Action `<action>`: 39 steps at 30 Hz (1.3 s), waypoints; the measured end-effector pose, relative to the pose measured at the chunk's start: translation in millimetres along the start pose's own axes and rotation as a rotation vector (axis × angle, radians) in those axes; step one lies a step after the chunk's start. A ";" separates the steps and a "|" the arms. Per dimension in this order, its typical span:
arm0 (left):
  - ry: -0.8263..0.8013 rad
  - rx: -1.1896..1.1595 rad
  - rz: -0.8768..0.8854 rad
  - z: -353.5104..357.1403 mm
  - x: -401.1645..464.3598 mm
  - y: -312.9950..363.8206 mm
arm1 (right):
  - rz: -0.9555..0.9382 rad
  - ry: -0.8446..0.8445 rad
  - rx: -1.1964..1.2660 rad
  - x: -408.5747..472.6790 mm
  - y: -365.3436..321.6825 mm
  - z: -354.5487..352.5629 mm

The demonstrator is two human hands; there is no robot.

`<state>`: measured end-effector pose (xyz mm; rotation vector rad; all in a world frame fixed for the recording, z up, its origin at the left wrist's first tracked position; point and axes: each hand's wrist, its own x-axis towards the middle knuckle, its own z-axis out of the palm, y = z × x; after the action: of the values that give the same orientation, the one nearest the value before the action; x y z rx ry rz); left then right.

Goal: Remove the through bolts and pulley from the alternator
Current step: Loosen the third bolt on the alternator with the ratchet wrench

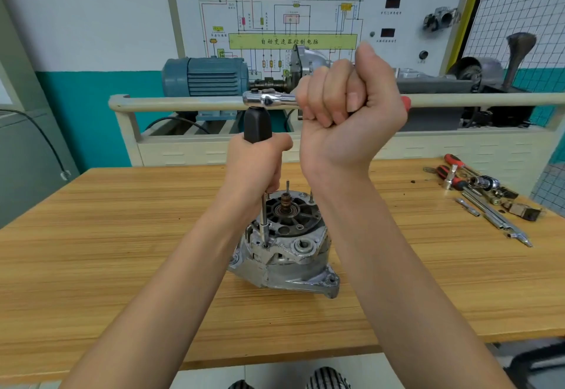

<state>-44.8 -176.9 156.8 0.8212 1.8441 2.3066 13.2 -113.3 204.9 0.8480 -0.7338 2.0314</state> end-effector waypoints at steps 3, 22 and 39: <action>-0.204 -0.047 0.003 -9.4 -0.1 2.5 | 0.118 0.027 0.061 10.6 -6.6 -6.1; -0.061 -0.073 -0.036 -4.3 0.7 0.3 | 0.015 -0.017 -0.002 2.6 3.7 3.8; -0.089 -0.078 -0.099 -2.2 1.3 -1.1 | 0.226 0.196 0.225 18.5 -5.8 -19.4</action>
<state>-47.2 -178.0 156.0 0.7899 1.7068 2.2286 3.6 -87.9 208.6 0.7009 -0.5162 2.3936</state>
